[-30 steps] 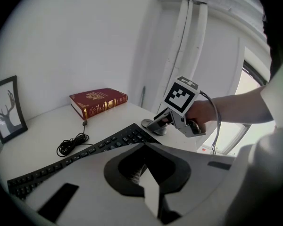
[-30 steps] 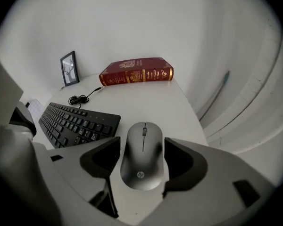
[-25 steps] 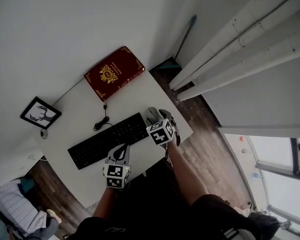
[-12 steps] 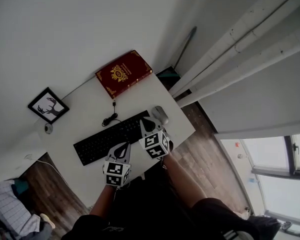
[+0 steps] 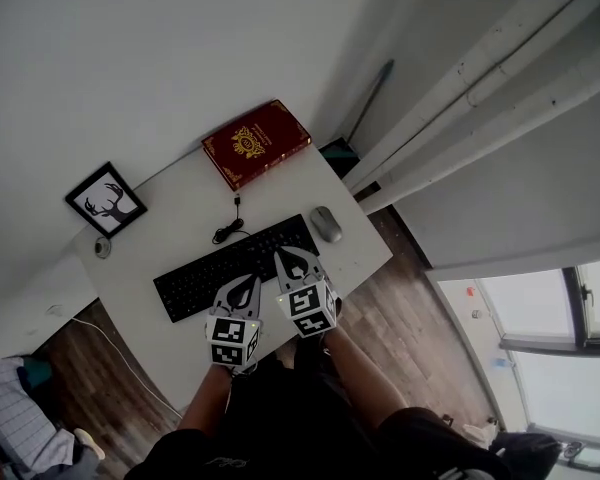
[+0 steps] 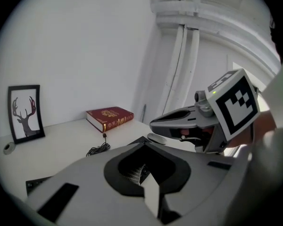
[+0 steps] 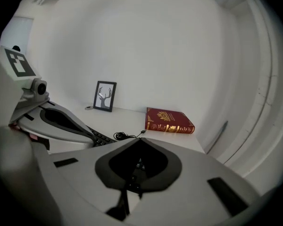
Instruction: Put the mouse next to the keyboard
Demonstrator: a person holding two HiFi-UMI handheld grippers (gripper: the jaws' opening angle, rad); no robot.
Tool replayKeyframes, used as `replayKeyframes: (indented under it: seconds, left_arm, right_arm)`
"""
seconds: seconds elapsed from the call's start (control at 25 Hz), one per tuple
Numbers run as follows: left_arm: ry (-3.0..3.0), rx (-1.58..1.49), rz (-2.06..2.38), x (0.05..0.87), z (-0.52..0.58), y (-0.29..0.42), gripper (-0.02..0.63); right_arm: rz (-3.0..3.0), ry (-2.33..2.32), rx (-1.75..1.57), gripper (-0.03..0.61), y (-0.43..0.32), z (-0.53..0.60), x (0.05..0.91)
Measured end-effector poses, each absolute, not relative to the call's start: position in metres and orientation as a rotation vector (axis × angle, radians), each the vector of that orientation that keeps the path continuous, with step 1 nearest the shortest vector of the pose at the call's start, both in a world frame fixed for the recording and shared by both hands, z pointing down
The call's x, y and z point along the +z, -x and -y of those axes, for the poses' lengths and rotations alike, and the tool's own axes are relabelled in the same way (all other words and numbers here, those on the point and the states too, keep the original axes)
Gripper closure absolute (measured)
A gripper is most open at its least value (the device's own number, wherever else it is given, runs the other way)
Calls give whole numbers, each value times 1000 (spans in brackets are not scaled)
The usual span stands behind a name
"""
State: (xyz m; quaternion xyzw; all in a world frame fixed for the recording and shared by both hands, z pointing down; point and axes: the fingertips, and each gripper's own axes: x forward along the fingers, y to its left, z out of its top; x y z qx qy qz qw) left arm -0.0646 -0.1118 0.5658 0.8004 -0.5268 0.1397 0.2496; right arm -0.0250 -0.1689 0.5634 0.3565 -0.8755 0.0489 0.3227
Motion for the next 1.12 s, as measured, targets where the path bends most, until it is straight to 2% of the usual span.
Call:
replayKeyframes:
  seconds: [0.44,0.88,1.12]
  left_arm:
    - [-2103,318,1678,534,100,18,612]
    - [-2136,250,1755,506,64,-141,612]
    - [-2125,241,1852,494,30,-188,612]
  right_arm:
    - [2465,-832,39,558,-32,132,529]
    - [2576,-909,-34,558,-189,95,495]
    - [2701,-909,-17,558,-239,64,476]
